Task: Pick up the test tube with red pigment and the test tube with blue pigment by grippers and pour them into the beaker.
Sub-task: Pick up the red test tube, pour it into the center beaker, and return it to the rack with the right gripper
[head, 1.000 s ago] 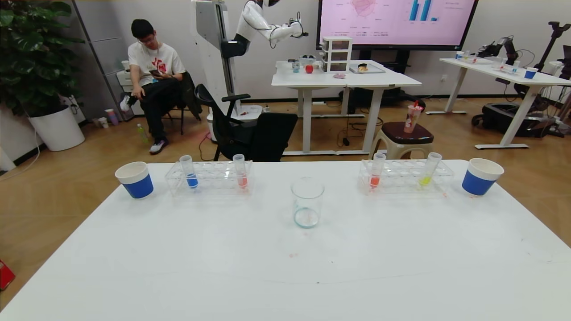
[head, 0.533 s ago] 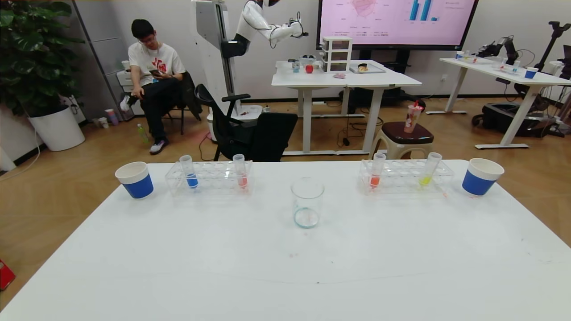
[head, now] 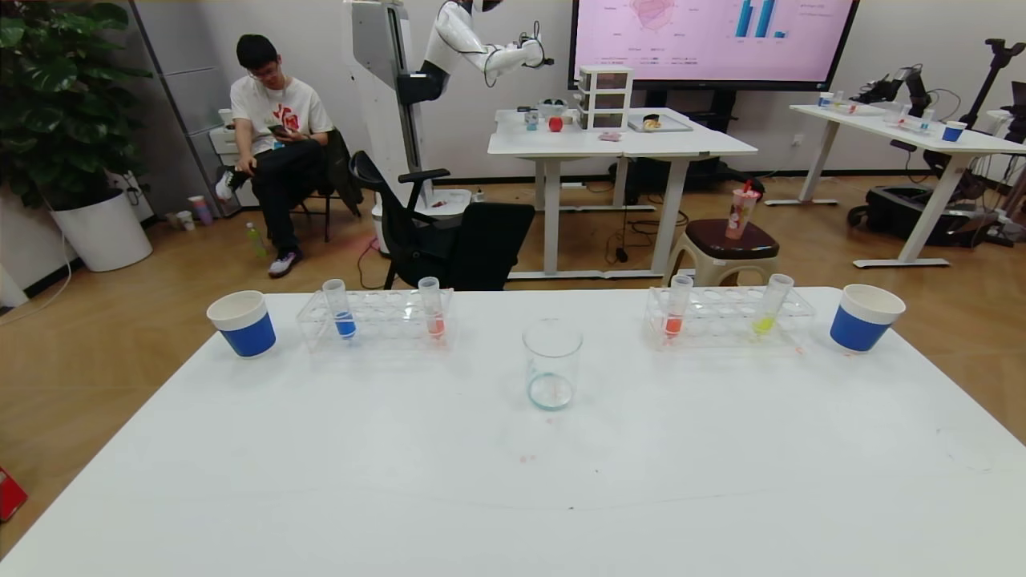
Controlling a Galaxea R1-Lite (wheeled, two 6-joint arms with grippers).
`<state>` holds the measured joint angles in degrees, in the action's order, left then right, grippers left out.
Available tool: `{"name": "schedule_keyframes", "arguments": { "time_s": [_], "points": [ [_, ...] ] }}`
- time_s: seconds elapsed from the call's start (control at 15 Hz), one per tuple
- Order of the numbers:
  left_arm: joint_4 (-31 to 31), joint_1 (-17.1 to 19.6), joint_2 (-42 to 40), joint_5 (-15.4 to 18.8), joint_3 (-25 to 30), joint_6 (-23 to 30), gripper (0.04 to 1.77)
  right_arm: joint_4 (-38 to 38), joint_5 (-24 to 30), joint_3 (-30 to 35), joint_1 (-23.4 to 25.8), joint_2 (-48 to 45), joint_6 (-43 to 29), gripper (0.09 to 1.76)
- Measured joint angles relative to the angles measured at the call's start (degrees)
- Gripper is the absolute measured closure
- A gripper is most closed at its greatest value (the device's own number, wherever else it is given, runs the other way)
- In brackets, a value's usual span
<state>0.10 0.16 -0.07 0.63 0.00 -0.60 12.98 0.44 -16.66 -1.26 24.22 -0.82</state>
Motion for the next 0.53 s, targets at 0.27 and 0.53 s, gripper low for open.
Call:
{"name": "schedule_keyframes", "arguments": {
  "time_s": [0.27,0.53],
  "points": [
    [0.0,0.0,0.0,0.0,0.0,0.0,0.06,14.1,0.2,-4.2,-1.8,20.8,0.2,0.11],
    [0.0,0.0,0.0,0.0,0.0,0.0,0.06,23.0,0.0,-9.9,-6.6,37.8,-0.2,0.11]
  ]
}}
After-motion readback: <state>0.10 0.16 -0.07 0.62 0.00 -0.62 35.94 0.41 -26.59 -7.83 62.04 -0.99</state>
